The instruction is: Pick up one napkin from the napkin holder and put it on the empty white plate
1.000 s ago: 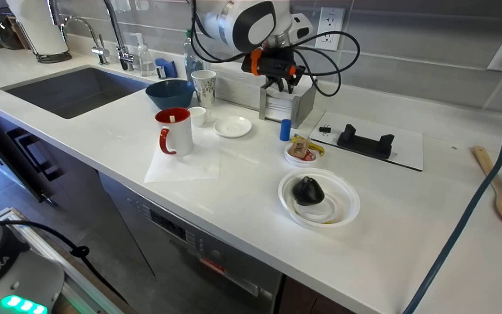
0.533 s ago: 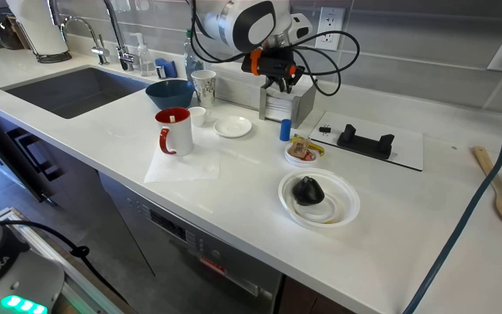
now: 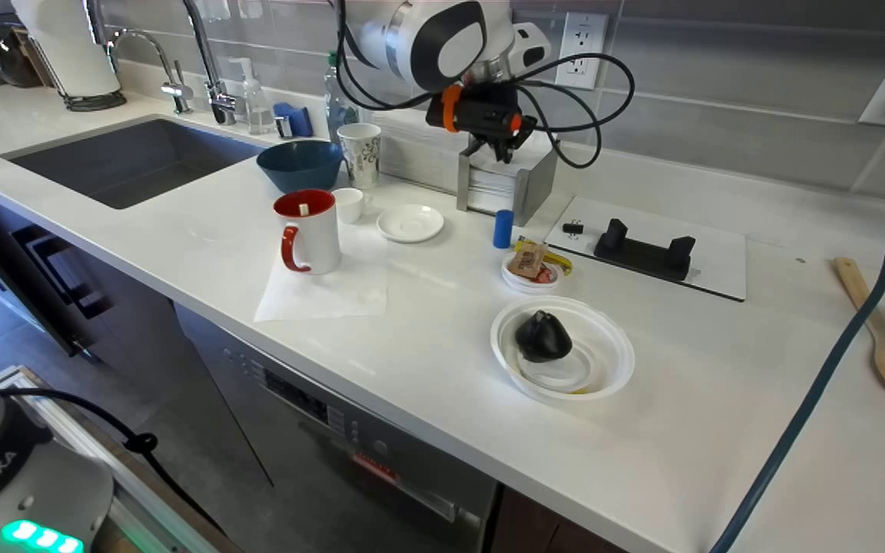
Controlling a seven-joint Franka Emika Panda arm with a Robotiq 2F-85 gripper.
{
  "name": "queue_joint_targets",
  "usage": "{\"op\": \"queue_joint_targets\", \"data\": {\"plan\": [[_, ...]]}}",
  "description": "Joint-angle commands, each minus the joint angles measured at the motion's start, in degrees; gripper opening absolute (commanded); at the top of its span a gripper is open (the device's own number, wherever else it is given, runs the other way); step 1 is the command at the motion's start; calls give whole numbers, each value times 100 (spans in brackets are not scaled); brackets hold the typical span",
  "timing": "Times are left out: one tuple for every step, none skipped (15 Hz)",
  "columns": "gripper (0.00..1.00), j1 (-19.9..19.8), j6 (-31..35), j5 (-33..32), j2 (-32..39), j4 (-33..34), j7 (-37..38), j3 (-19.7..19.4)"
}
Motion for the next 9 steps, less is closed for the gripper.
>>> {"op": "queue_joint_targets", "data": {"plan": [[13,-47,28,-149,14,117,151,55],[12,-48,26,-144,4,128,154,57],[12,-49,26,-141,1,142,153,60],[6,-48,22,-141,4,159,158,57],[3,-50,25,-139,6,173,156,60],[0,-48,26,-141,10,186,161,56],[2,-48,20,-139,11,198,162,58],[1,-45,21,-144,14,207,166,52],[2,-44,16,-144,16,210,167,51]]}}
